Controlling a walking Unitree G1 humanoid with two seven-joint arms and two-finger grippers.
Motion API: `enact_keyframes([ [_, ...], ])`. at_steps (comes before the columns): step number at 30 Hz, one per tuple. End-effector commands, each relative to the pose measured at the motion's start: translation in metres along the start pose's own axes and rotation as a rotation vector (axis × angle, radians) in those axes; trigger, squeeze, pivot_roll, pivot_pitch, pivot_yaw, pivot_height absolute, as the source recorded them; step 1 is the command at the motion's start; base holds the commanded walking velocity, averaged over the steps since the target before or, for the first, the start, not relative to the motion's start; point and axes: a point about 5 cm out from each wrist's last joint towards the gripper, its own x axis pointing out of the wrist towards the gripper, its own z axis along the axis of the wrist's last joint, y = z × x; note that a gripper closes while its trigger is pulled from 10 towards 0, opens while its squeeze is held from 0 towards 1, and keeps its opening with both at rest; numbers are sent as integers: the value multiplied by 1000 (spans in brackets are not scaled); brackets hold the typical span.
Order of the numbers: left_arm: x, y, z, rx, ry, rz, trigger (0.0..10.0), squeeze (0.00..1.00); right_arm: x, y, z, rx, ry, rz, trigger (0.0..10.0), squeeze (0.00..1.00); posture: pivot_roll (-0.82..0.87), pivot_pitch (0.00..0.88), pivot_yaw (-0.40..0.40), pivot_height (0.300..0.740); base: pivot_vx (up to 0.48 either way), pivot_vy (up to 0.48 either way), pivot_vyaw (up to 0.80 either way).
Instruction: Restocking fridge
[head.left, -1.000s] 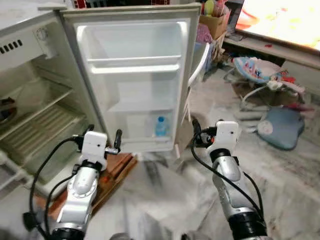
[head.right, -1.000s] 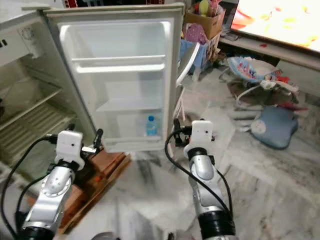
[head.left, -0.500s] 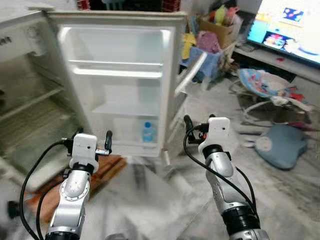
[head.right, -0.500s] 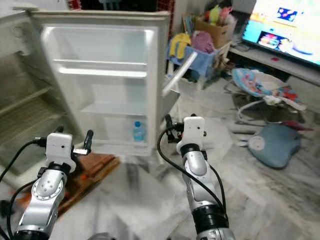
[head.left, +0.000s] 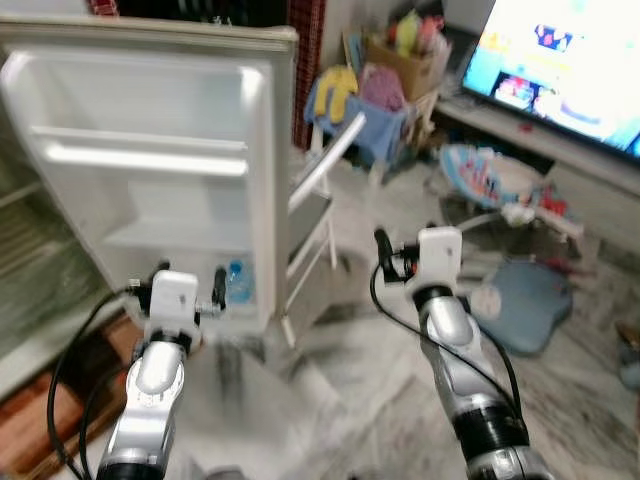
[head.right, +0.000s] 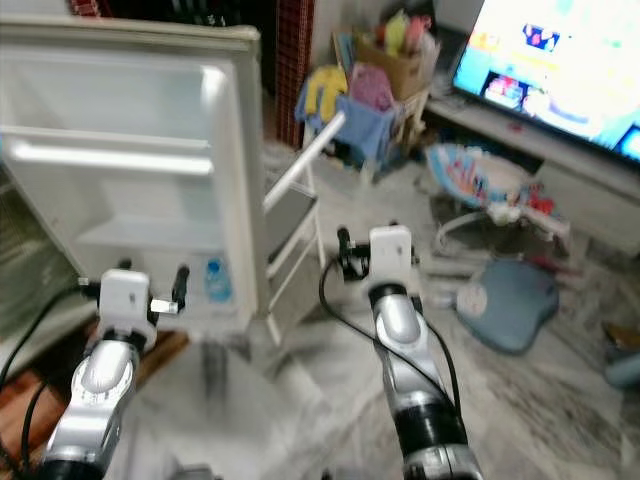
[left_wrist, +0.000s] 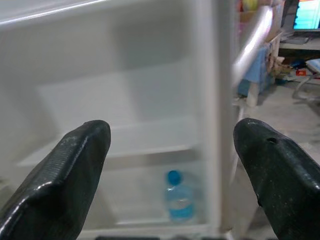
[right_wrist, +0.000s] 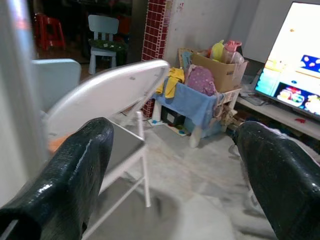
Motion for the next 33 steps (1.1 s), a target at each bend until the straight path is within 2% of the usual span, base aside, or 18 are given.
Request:
enact_keyframes([
  [1, 1, -2, 2, 20, -14, -8, 10000, 0, 3, 1, 9, -1, -46, 12, 10000, 0, 120, 0, -55, 740, 416, 0, 0],
  [5, 2, 1, -1, -15, 28, 24, 10000, 0, 5, 5, 14, 1, -62, 76, 10000, 0, 121, 0, -55, 740, 416, 0, 0],
  [7, 1, 1, -1, 7, 30, 28, 10000, 0, 4, 4, 14, 31, -69, 68, 10000, 0, 122, 0, -52, 740, 416, 0, 0],
  [10, 0, 0, -4, 11, 51, 38, 10000, 0, 4, 2, 15, 21, -87, 78, 10000, 0, 124, 0, -49, 740, 412, -85, 0],
  [19, -7, -6, -12, -15, 130, 66, 10000, 0, 9, 7, 25, 20, -136, 114, 10000, 0, 136, 0, -42, 740, 63, 0, 761],
  [28, -9, 1, -17, -33, 188, 81, 10000, 0, 27, 3, 37, -3, -175, 136, 10000, 0, 156, 0, -43, 740, 0, 0, 762],
  [30, -13, 2, -21, -31, 223, 85, 10000, 0, 36, 0, 44, 3, -185, 142, 10000, 0, 162, 1, -43, 740, 0, 0, 756],
  [33, -15, 5, -21, -75, 227, 91, 10000, 0, 42, -4, 50, -1, -195, 136, 10000, 0, 165, 1, -45, 740, 260, 0, 644],
])
